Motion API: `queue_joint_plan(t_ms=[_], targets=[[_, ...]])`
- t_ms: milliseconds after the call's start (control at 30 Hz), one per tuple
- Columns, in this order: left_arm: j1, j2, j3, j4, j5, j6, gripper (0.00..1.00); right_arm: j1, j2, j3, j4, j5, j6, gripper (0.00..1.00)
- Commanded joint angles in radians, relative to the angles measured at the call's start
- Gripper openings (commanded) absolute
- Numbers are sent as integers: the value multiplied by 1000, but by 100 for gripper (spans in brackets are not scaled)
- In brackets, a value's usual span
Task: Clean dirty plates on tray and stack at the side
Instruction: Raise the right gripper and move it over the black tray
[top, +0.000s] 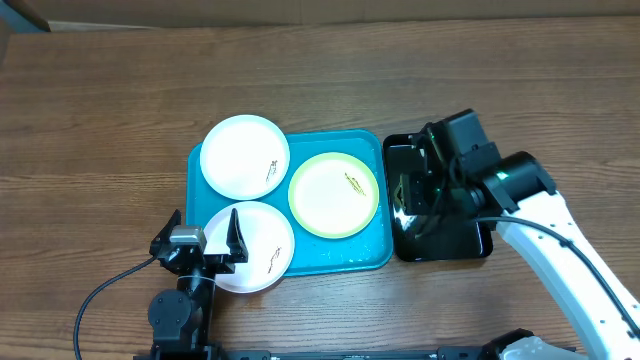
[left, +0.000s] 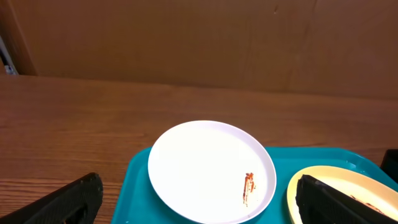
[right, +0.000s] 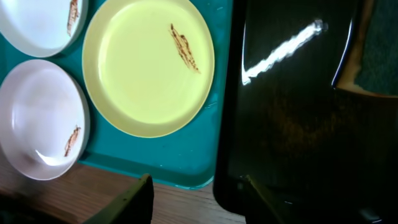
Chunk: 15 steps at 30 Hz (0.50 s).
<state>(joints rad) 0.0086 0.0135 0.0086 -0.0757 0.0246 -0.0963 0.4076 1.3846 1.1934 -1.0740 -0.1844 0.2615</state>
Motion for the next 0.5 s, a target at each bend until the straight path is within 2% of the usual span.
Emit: queue_joint_plan(t_ms=[0,200,367,467], targets=[[5,-9,-4,30,-13,13,100,5,3,-3,2,11,0,51],[4,-8,81,48,120,-116,100,5,2,-3,3,12,-3,59],[4,60,277,-14,169,-119,100,4,2,-3,19,12,-3,68],[4,179,454,-65,235,-89,100,4,2,-3,21,12,-3,70]])
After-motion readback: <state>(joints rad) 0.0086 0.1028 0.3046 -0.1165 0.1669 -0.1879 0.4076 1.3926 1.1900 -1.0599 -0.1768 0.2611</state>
